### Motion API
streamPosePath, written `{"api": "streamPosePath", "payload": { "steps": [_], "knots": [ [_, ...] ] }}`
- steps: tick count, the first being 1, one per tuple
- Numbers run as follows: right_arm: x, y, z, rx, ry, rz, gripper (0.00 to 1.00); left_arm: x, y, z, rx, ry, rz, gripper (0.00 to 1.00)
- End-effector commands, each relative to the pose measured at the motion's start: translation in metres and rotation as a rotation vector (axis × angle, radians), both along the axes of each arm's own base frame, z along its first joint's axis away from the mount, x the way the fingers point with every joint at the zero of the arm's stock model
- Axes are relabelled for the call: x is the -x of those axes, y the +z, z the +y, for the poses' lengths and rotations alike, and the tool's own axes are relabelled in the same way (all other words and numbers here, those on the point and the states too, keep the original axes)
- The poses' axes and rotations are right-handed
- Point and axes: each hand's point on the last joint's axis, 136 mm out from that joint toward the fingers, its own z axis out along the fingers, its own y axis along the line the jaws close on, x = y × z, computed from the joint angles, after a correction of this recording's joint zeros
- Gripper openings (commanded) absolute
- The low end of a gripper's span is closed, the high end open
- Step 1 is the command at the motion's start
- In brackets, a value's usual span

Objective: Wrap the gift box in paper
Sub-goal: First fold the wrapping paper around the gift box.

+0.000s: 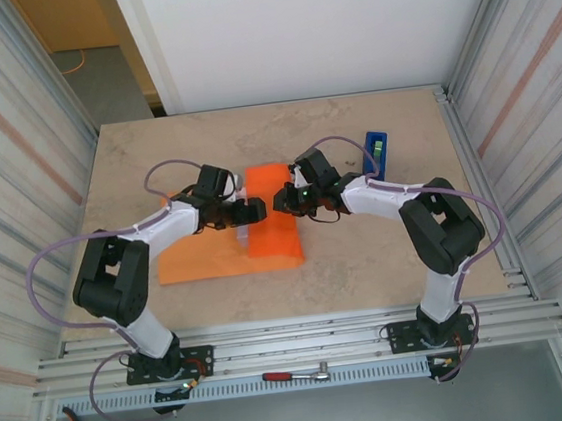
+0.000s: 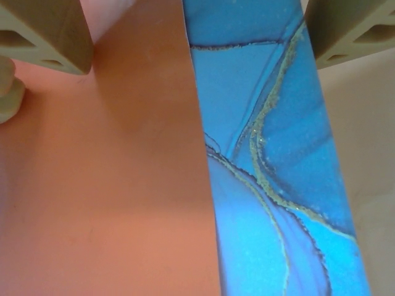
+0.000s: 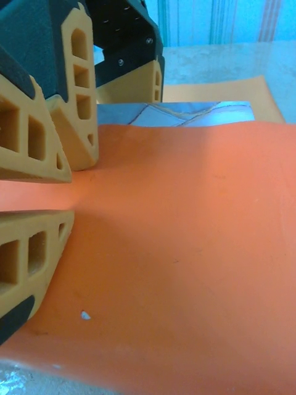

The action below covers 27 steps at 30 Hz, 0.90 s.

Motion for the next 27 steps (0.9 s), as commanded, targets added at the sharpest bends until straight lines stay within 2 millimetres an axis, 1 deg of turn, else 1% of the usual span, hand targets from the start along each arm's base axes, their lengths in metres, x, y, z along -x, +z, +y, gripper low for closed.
{"api": "streamPosePath", "payload": {
  "steps": [1, 2, 5, 7, 9, 12, 17, 18, 24, 27],
  "knots": [
    [0.003, 0.028, -0.006, -0.003, -0.005, -0.033, 0.23, 0.014, -0.018, 0.007, -0.042, 0.008, 0.047, 0.82],
    [0.002, 0.037, -0.009, -0.003, -0.014, -0.058, 0.26, 0.016, -0.018, 0.009, -0.044, 0.009, 0.048, 0.81],
    [0.0, 0.053, -0.02, 0.012, -0.054, -0.125, 0.35, 0.02, -0.018, 0.012, -0.051, 0.013, 0.046, 0.79],
    [-0.001, 0.06, -0.029, 0.023, -0.085, -0.167, 0.38, 0.022, -0.016, 0.013, -0.049, 0.011, 0.041, 0.77],
    [-0.001, 0.064, -0.037, 0.036, -0.112, -0.199, 0.39, 0.022, -0.013, 0.012, -0.042, 0.008, 0.034, 0.75],
    [0.002, 0.064, -0.045, 0.058, -0.117, -0.216, 0.33, 0.023, -0.01, 0.011, -0.031, 0.001, 0.03, 0.7],
    [0.009, 0.047, -0.045, 0.046, -0.071, -0.134, 0.02, 0.022, -0.005, 0.002, 0.019, -0.015, 0.018, 0.6],
    [0.009, 0.043, -0.045, 0.051, -0.068, -0.123, 0.0, 0.021, -0.004, 0.001, 0.026, -0.018, 0.015, 0.58],
    [0.006, 0.035, -0.039, 0.04, -0.056, -0.1, 0.0, 0.014, 0.002, -0.011, 0.059, -0.034, 0.002, 0.54],
    [0.002, 0.025, -0.038, 0.058, -0.063, -0.064, 0.0, 0.015, 0.003, -0.016, 0.065, -0.033, 0.004, 0.52]
  ]
}}
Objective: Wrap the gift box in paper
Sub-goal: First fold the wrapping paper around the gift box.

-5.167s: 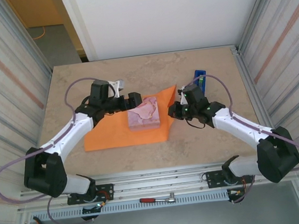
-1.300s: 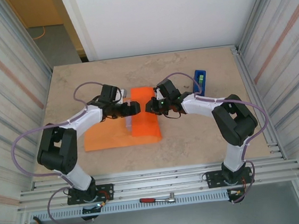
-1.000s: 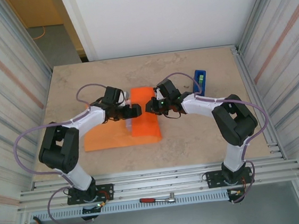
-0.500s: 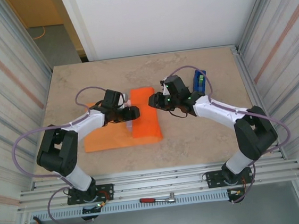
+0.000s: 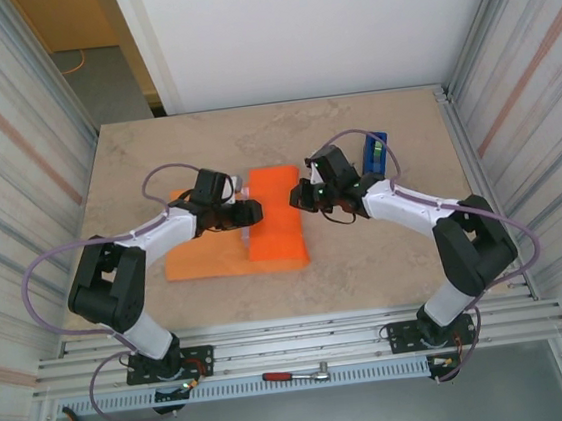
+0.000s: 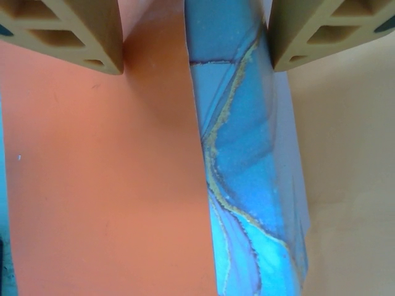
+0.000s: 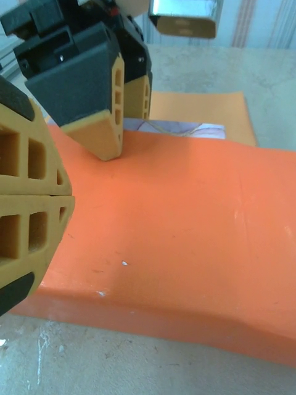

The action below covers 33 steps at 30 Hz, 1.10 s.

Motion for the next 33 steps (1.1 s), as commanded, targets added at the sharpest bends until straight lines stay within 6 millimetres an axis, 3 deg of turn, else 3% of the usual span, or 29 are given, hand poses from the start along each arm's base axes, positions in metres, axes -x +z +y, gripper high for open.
{"api": "streamPosePath", "payload": {
  "steps": [1, 8, 16, 21, 29, 33],
  "knots": [
    [-0.005, -0.006, 0.005, 0.004, 0.017, 0.036, 0.0, 0.008, -0.004, -0.01, 0.001, -0.024, 0.028, 0.51],
    [-0.005, -0.023, 0.017, -0.001, 0.053, 0.077, 0.0, 0.017, -0.012, -0.002, 0.02, 0.062, 0.053, 0.5],
    [-0.004, -0.051, 0.013, 0.031, 0.045, 0.125, 0.0, 0.016, -0.013, 0.0, 0.021, 0.085, 0.059, 0.49],
    [-0.002, -0.066, 0.004, 0.046, 0.03, 0.152, 0.0, 0.012, -0.003, 0.0, 0.036, 0.104, 0.039, 0.51],
    [0.003, -0.073, -0.003, 0.057, 0.021, 0.164, 0.0, -0.008, 0.027, 0.0, 0.063, 0.074, -0.019, 0.6],
    [0.003, -0.073, -0.004, 0.056, 0.019, 0.165, 0.0, -0.011, 0.026, -0.002, 0.054, 0.056, -0.017, 0.64]
  ]
}}
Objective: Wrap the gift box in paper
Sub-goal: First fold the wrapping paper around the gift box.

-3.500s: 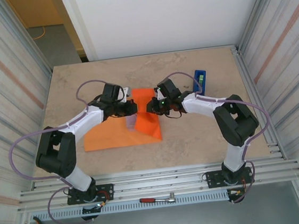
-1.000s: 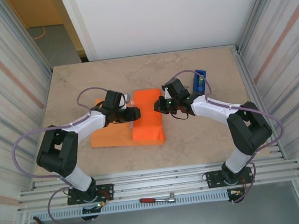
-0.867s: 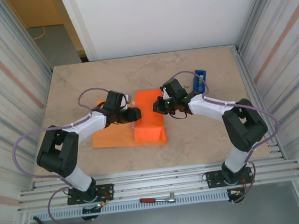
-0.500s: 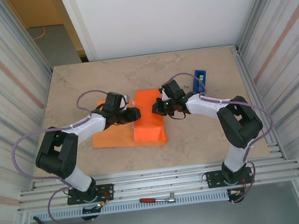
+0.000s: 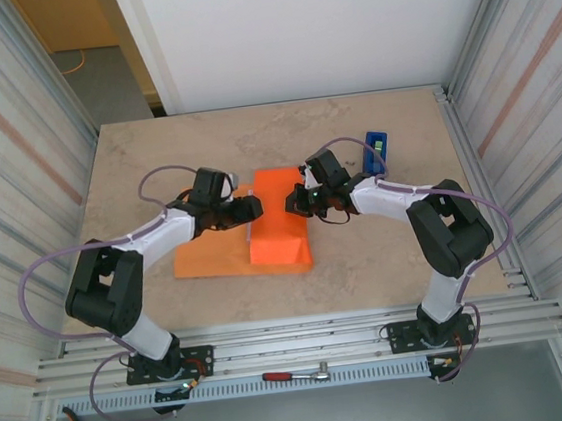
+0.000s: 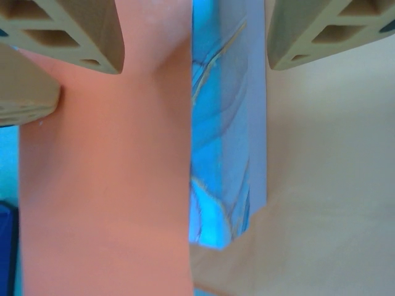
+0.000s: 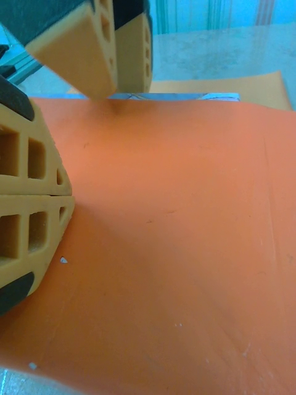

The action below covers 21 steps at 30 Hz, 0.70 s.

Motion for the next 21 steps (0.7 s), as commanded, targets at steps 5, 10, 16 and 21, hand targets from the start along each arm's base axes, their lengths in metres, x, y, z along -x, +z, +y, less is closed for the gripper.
{"api": "streamPosePath", "payload": {
  "steps": [5, 10, 16, 21],
  "knots": [
    [0.007, -0.031, -0.017, 0.079, -0.024, 0.057, 0.0, 0.0, 0.0, -0.007, -0.003, -0.045, 0.011, 0.67],
    [0.004, -0.028, -0.016, 0.068, -0.021, 0.055, 0.0, 0.009, -0.013, -0.011, -0.027, -0.058, 0.032, 0.69],
    [-0.008, 0.001, -0.017, 0.016, -0.022, 0.02, 0.0, 0.016, -0.025, -0.008, -0.059, -0.034, 0.057, 0.66],
    [-0.018, 0.036, -0.035, -0.036, -0.068, -0.038, 0.03, 0.019, -0.029, -0.004, -0.08, -0.015, 0.064, 0.64]
  ]
}}
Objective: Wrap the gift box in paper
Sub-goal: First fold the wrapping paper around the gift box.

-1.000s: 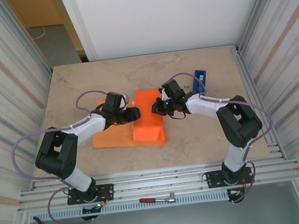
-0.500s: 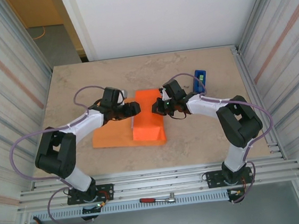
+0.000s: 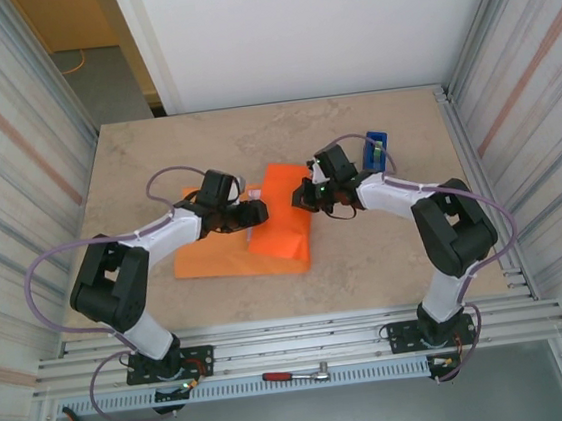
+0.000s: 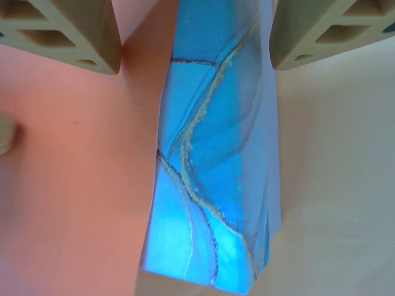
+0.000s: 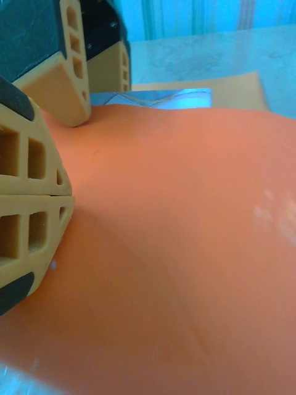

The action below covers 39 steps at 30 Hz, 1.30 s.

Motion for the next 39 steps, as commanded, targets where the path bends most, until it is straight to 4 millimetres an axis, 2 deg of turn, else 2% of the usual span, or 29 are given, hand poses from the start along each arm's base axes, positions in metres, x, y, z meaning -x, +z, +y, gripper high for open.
{"api": "streamPosePath", "payload": {
  "steps": [1, 4, 7, 11, 14, 21, 28, 35, 39],
  "knots": [
    [-0.004, 0.029, -0.019, -0.019, -0.032, -0.052, 0.04, 0.009, -0.013, 0.006, -0.046, 0.014, 0.033, 0.64],
    [-0.005, 0.03, -0.036, -0.02, -0.075, -0.055, 0.05, 0.01, -0.014, 0.005, -0.048, 0.011, 0.035, 0.64],
    [-0.004, 0.019, -0.051, -0.013, -0.118, -0.03, 0.05, 0.011, -0.012, 0.003, -0.046, 0.008, 0.03, 0.64],
    [-0.001, 0.009, -0.053, -0.025, -0.126, -0.009, 0.05, 0.01, -0.005, 0.001, -0.029, 0.0, 0.016, 0.64],
    [0.001, 0.012, -0.041, -0.04, -0.091, -0.021, 0.05, 0.01, 0.003, -0.002, -0.014, -0.007, 0.001, 0.64],
    [0.006, 0.022, -0.004, -0.026, 0.007, -0.05, 0.05, 0.015, 0.007, -0.002, 0.005, -0.012, -0.001, 0.64],
    [0.011, 0.007, 0.029, -0.022, 0.089, -0.02, 0.05, 0.015, 0.012, -0.004, 0.02, -0.024, -0.007, 0.66],
    [0.024, -0.009, 0.037, -0.014, 0.144, 0.019, 0.03, 0.0, 0.026, 0.001, 0.031, -0.011, -0.033, 0.76],
    [0.029, -0.009, 0.037, -0.016, 0.16, 0.02, 0.02, -0.012, 0.033, 0.003, 0.046, -0.001, -0.027, 0.81]
  ]
}}
